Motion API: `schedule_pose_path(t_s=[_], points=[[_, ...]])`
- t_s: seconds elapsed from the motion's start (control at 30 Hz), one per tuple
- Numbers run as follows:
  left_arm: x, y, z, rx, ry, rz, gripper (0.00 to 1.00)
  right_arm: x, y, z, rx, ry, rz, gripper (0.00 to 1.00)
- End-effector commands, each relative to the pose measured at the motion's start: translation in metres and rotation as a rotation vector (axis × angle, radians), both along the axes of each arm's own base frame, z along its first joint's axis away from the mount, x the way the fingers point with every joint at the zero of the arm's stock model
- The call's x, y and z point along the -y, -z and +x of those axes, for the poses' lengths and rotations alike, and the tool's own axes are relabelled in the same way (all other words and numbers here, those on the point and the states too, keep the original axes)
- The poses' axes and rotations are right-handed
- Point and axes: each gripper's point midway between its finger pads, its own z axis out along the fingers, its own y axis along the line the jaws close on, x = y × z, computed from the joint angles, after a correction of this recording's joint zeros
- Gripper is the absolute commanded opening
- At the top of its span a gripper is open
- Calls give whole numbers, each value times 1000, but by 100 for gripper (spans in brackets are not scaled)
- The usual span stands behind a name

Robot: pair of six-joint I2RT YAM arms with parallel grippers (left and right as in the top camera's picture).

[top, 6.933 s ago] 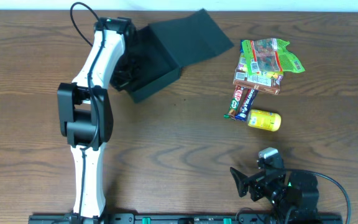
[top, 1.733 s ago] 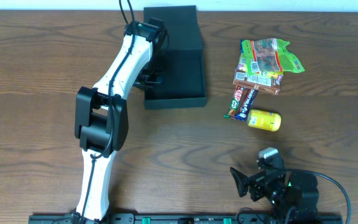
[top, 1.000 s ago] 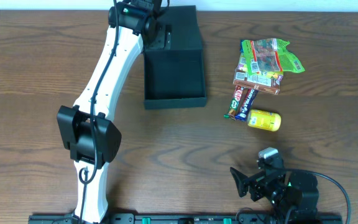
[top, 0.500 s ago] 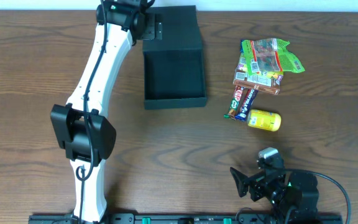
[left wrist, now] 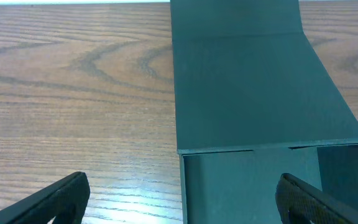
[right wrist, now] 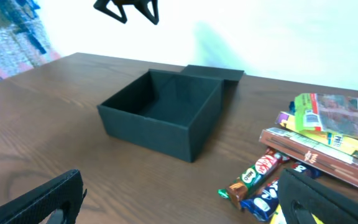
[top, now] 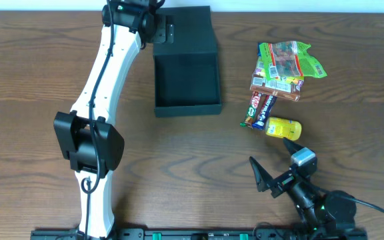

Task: Pack container
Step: 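Reach the right gripper to the green candy bags on the pile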

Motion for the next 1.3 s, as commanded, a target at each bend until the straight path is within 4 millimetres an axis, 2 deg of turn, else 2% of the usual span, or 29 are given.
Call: schedule_pose_path(t_s=[0.0,0.1,0.17,0.33,0.47,0.73,0.97,1.03,1.17,1.27], points=[[-1,-3,1,7,4,-3,96,-9,-2,-6,-23,-51,52,99],[0,-3,1,6,5,-4,96,-8,-3,-5,-39,-41,83,99],[0,-3,1,6,6,-5,96,0,-8,1,-32,19,109,99],[1,-3,1,5,8,-5,96,21,-41,13,111,148,132,99],[1,-3,1,6,7,-5,96,38,-53,26,156,247,137,99],[1,-3,1,6,7,-5,95,48,-67,68,75,292,141,99],[1,-3,1,5,7,-5,95,35,-96,120,14,207,34,99],[1,-3,1,5,8,-5,95,26,-98,134,-30,155,38,99],[0,-2,0,-1,7,-3,95,5,-91,144,-74,18,58,99],[0,0,-3,-13,8,0,95,-3,-96,151,-31,-35,66,99]])
